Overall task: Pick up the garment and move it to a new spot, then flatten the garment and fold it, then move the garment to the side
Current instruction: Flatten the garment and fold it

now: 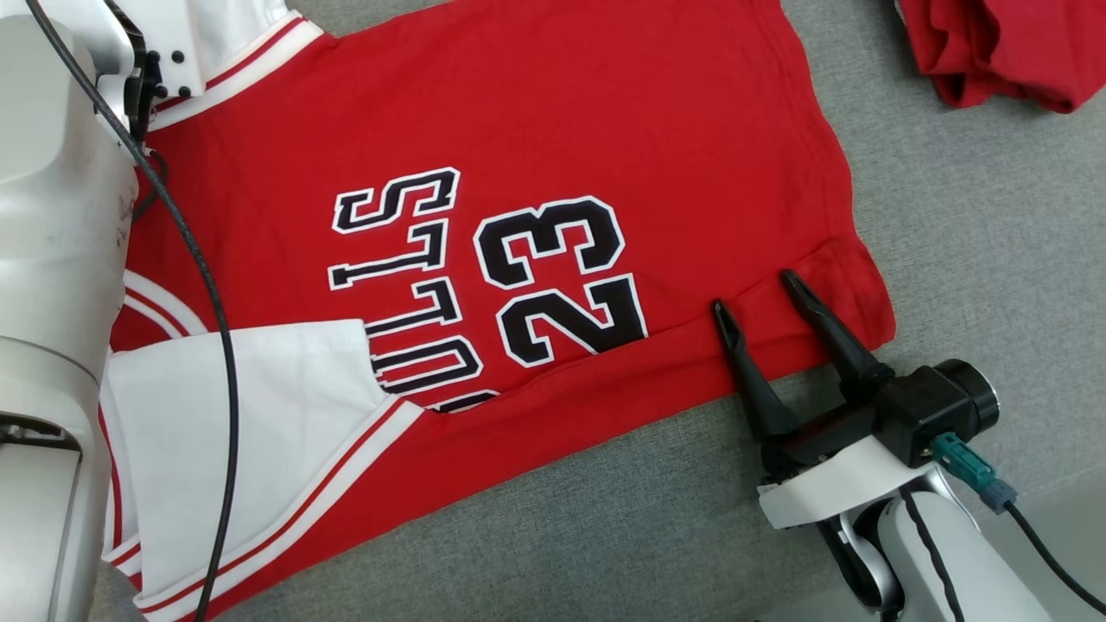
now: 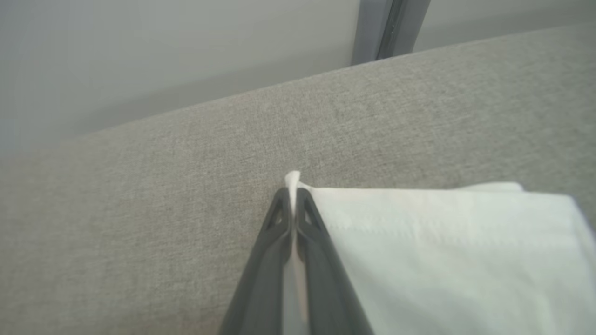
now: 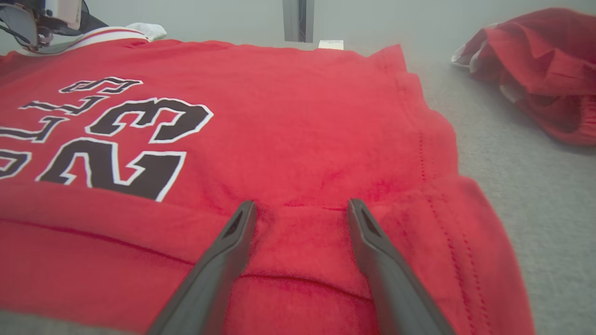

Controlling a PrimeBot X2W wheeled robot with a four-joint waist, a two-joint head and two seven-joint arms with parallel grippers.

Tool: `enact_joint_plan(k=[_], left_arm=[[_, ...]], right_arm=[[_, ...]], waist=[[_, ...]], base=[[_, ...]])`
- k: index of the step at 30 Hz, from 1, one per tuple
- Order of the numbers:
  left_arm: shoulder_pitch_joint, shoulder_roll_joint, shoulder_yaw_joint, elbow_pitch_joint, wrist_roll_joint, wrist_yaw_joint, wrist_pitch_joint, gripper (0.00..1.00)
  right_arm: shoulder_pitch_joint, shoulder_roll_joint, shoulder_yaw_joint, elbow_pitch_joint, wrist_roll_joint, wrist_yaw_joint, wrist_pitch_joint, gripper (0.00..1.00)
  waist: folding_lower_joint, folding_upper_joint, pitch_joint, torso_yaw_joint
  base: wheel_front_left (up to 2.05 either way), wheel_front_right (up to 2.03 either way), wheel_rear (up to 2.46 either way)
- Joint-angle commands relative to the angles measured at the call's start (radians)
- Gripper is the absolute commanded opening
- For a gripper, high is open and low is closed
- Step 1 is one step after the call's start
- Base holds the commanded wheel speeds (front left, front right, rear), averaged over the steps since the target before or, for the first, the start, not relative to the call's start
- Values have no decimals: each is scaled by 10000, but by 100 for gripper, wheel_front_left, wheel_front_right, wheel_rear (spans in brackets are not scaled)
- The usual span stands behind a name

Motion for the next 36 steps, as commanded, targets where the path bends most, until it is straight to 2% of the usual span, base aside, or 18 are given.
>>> enact_joint_plan(k=[1,5,10,15,19,24,26,31,36], left_arm=[[-10,53,-37,113,-42,-70,-105,0],[-70,-74,-30,-50,-122,-203,-645,0],[22,-346,-56,-296,-253,-585,-1716,0],[225,-602,132,-517,-652,-1272,-2645,0],[280,-762,275,-626,-1002,-1826,-2972,0],[386,-831,118,-864,-1128,-2158,-3252,0],[460,-813,-7,-982,-1145,-2245,-3263,0],[486,-849,-237,-1222,-1179,-2311,-3184,0],[555,-834,-471,-1516,-1107,-2363,-3060,0]], right_arm=[[12,-45,-84,-22,1,-2,3,100],[-106,-107,-316,-136,-104,-2,3,100],[-386,-250,-801,-360,-218,-2,1,100],[-927,-510,-1188,-386,311,-2,1,100],[-1804,-1096,-988,552,1276,-4,18,100],[-3505,-1740,-641,1971,2565,-4,1389,100],[-4540,-1897,-533,2807,3072,0,2491,100],[-6074,-2041,-472,4188,3188,0,3947,100],[-7221,-1945,-275,5543,2958,-2,4828,100]], waist=[[0,0,22,73],[0,0,17,239],[0,0,-49,648],[0,0,-189,1078],[0,0,-286,1367],[0,0,-393,1624],[0,0,-429,1730],[0,0,-451,1938],[0,0,-418,2088]], base=[[0,0,0],[0,0,0],[0,0,0],[0,0,0],[0,0,0],[0,0,0],[0,0,0],[0,0,0],[0,0,0]])
